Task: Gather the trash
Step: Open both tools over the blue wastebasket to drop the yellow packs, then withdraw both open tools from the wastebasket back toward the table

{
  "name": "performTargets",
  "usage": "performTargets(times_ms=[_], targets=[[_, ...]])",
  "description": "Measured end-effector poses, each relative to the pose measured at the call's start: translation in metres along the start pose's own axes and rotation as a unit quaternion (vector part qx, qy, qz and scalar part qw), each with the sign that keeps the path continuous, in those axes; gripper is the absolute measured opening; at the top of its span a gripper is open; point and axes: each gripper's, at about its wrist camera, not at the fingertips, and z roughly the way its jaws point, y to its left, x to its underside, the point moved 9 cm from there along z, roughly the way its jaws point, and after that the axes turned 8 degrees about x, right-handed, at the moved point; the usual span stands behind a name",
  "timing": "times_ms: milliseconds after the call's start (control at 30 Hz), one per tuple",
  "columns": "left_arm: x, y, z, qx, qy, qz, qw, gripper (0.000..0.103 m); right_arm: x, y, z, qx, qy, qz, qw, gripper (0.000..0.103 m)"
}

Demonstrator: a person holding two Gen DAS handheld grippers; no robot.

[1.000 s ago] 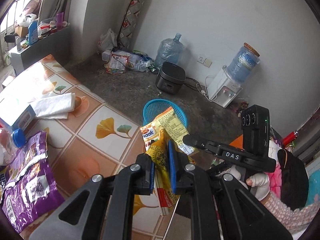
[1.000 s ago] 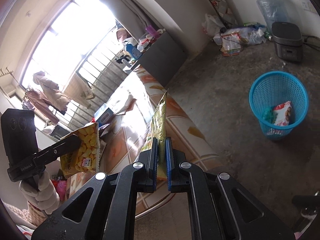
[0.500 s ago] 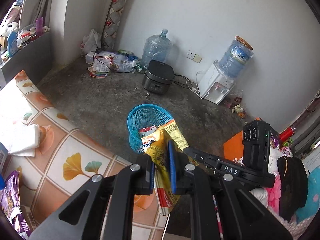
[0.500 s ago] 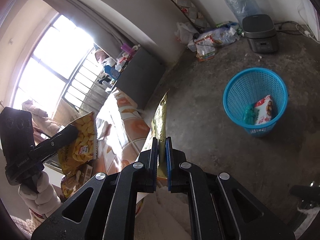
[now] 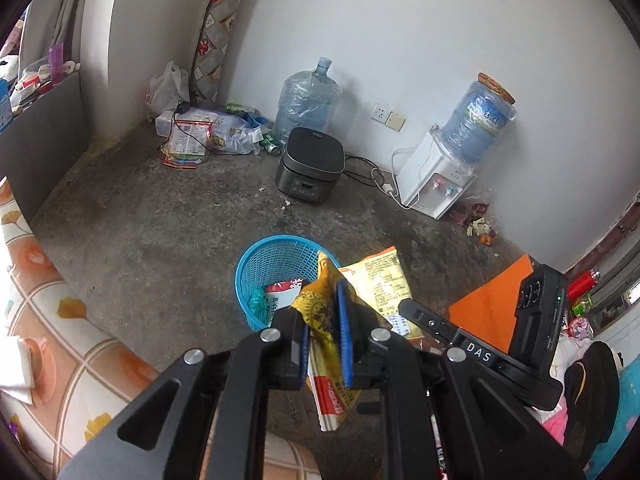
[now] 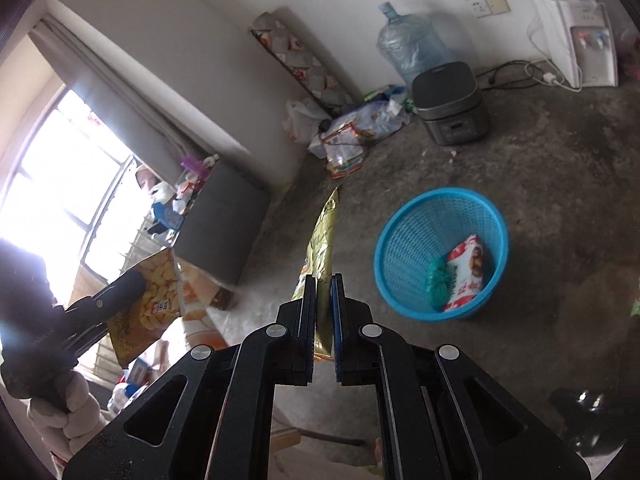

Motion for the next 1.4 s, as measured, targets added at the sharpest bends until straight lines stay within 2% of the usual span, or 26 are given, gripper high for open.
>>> performTargets(times_ms=[167,333,400,433,467,500,533,567,633,700,833,933,1100,1200,1400], targets=[[-0.019,0.009,0.057,-0.013,0.026,-0.012,0.9995,0.012,-0.018,-0.036,0.03,0.046,0.008,0.043,0.998,0.006],[-0.028,0.025,0.12,-0.028,0.066,-0.023,0.9972,0.014,-0.022,-0.054,0.077,0.086,0.045,0.048,0.994,0.006],[-0.031,0.031,0.145,-0.034,0.079,-0.022,0.9961,0.016,-0.023,-0.062,0.097,0.103,0.057,0.046,0.992,0.007],[-0.031,0.036,0.158,-0.04,0.087,-0.024,0.9951,0.021,-0.024,-0.066,0.108,0.11,0.064,0.045,0.991,0.008],[-0.032,0.041,0.168,-0.044,0.091,-0.028,0.9944,0.035,-0.023,-0.069,0.12,0.113,0.076,0.043,0.99,0.012],[-0.032,0.046,0.178,-0.047,0.095,-0.034,0.9938,0.042,-0.021,-0.075,0.131,0.122,0.09,0.046,0.987,0.016],[-0.031,0.051,0.186,-0.051,0.098,-0.039,0.9932,0.048,-0.017,-0.082,0.14,0.133,0.103,0.05,0.985,0.031],[-0.03,0.056,0.193,-0.059,0.103,-0.042,0.9921,0.048,-0.013,-0.088,0.146,0.138,0.111,0.055,0.983,0.037],[-0.026,0.062,0.199,-0.059,0.108,-0.053,0.9909,0.048,-0.006,-0.097,0.15,0.152,0.118,0.064,0.979,0.037],[-0.024,0.064,0.197,-0.049,0.106,-0.061,0.9913,0.048,-0.002,-0.1,0.147,0.141,0.116,0.079,0.98,0.037],[-0.026,0.062,0.185,-0.053,0.092,-0.052,0.993,0.052,0.0,-0.097,0.133,0.134,0.102,0.088,0.982,0.037],[-0.035,0.053,0.165,-0.051,0.068,-0.048,0.9953,0.054,-0.007,-0.087,0.118,0.128,0.082,0.09,0.984,0.039],[-0.059,0.025,0.115,-0.042,0.005,-0.018,0.999,0.064,-0.023,-0.051,0.077,0.115,0.023,0.054,0.992,0.049],[-0.067,0.002,0.077,-0.032,-0.027,0.01,0.9991,0.07,-0.032,-0.025,0.046,0.104,-0.017,0.022,0.994,0.059],[-0.074,-0.032,-0.006,-0.024,-0.094,0.039,0.9945,0.088,-0.047,0.025,-0.02,0.098,-0.108,-0.053,0.988,0.078]])
